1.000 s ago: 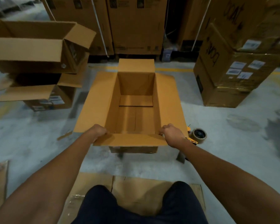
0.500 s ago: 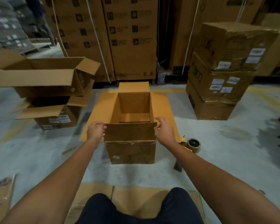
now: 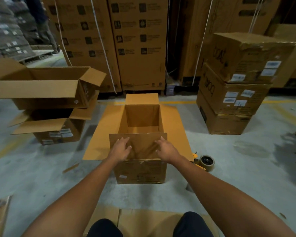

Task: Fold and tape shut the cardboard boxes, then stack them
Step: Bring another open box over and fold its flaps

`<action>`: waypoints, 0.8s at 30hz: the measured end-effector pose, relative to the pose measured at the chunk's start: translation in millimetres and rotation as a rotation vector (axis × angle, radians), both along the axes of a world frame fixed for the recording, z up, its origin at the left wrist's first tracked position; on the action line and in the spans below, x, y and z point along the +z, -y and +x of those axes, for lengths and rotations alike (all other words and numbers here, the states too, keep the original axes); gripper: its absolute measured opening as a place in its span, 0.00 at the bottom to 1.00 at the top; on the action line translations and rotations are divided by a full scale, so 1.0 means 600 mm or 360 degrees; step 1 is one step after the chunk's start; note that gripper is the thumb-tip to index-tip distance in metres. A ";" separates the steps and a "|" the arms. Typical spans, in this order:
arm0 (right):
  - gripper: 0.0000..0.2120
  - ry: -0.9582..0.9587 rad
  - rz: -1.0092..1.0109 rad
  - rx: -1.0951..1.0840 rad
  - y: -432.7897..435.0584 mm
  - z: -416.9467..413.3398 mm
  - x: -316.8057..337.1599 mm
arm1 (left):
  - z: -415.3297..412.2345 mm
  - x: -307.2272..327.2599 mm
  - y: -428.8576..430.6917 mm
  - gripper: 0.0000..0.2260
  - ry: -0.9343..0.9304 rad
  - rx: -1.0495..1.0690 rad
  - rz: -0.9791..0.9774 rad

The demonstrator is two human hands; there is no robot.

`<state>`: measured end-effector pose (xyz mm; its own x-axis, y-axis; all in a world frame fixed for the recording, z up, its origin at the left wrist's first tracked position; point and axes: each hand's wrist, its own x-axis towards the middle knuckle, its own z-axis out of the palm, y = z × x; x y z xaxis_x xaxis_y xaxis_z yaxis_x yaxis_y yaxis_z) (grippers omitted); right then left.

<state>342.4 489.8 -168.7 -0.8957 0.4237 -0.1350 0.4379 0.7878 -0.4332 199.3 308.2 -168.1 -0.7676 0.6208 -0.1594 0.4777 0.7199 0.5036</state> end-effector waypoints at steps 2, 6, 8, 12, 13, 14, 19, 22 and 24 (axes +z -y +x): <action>0.26 0.0030 0.0021 0.0031 -0.005 -0.021 -0.007 | -0.014 -0.013 -0.010 0.25 -0.0057 -0.0046 -0.0053; 0.28 0.0122 0.0026 0.0067 -0.016 -0.059 -0.032 | -0.043 -0.054 -0.026 0.25 -0.0149 -0.0139 -0.0181; 0.28 0.0159 0.0029 0.0079 -0.023 -0.074 -0.047 | -0.058 -0.075 -0.034 0.24 -0.0194 -0.0167 -0.0240; 0.30 0.0280 0.0028 0.0043 -0.039 -0.099 -0.090 | -0.072 -0.114 -0.052 0.26 -0.0208 -0.0225 -0.0343; 0.31 0.0314 0.0003 -0.0007 -0.042 -0.103 -0.102 | -0.073 -0.126 -0.054 0.26 -0.0219 -0.0232 -0.0364; 0.31 0.0345 -0.0037 -0.0070 -0.042 -0.107 -0.114 | -0.072 -0.137 -0.053 0.27 -0.0208 -0.0232 -0.0380; 0.31 0.0633 0.0019 -0.0109 -0.014 -0.106 -0.159 | -0.053 -0.190 -0.041 0.29 -0.0122 -0.0279 -0.0602; 0.29 0.0654 0.0106 -0.0117 -0.002 -0.111 -0.166 | -0.057 -0.194 -0.047 0.29 -0.0143 -0.0255 -0.0620; 0.28 0.0669 0.0111 -0.0129 0.001 -0.113 -0.157 | -0.059 -0.191 -0.048 0.29 -0.0123 -0.0286 -0.0626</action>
